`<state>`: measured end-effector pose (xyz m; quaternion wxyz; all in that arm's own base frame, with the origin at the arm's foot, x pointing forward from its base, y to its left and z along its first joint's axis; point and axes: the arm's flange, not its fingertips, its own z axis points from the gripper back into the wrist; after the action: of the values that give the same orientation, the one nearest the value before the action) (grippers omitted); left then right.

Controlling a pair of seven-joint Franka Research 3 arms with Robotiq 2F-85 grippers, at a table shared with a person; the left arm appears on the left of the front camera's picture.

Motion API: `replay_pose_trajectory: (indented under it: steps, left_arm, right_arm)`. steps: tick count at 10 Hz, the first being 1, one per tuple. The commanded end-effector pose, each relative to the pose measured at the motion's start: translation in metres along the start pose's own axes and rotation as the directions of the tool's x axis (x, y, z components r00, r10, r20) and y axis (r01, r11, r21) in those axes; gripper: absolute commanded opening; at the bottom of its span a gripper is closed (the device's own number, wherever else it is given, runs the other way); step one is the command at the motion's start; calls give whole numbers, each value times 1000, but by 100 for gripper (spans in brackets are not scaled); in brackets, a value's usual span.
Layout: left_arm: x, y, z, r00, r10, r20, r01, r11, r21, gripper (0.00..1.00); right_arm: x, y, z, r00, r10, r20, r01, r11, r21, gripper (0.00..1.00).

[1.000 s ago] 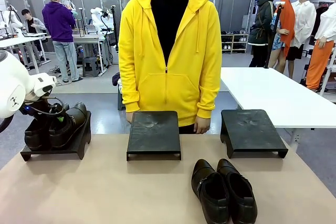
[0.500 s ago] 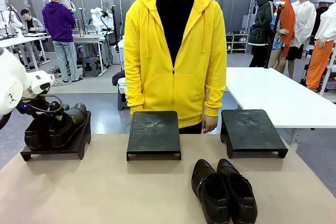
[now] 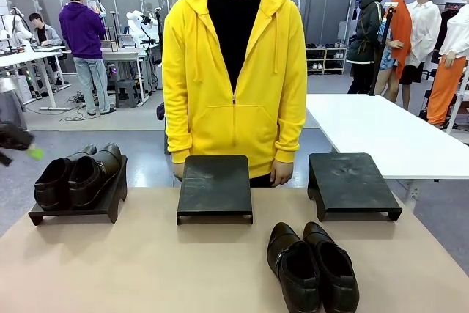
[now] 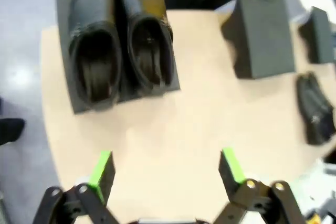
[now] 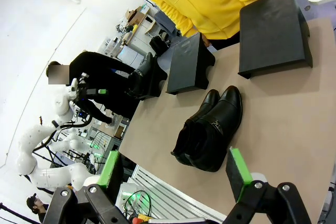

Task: Place the shoes on the stand as instructed by the person.
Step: Pick up another pair of Shoes and place it on the Shoes Stand indicated by the person.

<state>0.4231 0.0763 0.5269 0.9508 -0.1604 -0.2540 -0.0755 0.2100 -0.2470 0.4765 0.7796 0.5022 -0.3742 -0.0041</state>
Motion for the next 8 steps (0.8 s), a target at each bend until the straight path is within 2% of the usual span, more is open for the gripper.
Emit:
replay_pose_trajectory:
  steps: [1, 2, 4, 7, 8]
  left_arm:
    - [-43, 29, 40, 998, -5, -55, -8, 970, -243, 100]
    - [-64, 41, 63, 999, -17, -44, 0, 930, -368, 100]
    - [-110, 75, 89, 998, 1, -65, -35, 850, -526, 100]
    - [-166, 125, 79, 993, 33, -112, -105, 677, -728, 100]
    - [-183, 140, 71, 995, 53, -88, -102, 631, -769, 100]
  right_arm:
    - [0, 1, 1, 1000, 14, 7, -14, 1000, 8, 100]
    - [0, 1, 1, 1000, 14, 7, -14, 1000, 8, 100]
    - [0, 1, 1, 1000, 14, 7, -14, 1000, 8, 100]
    - [0, 1, 1, 1000, 14, 7, -14, 1000, 8, 100]
    - [0, 1, 1, 1000, 14, 7, -14, 1000, 8, 100]
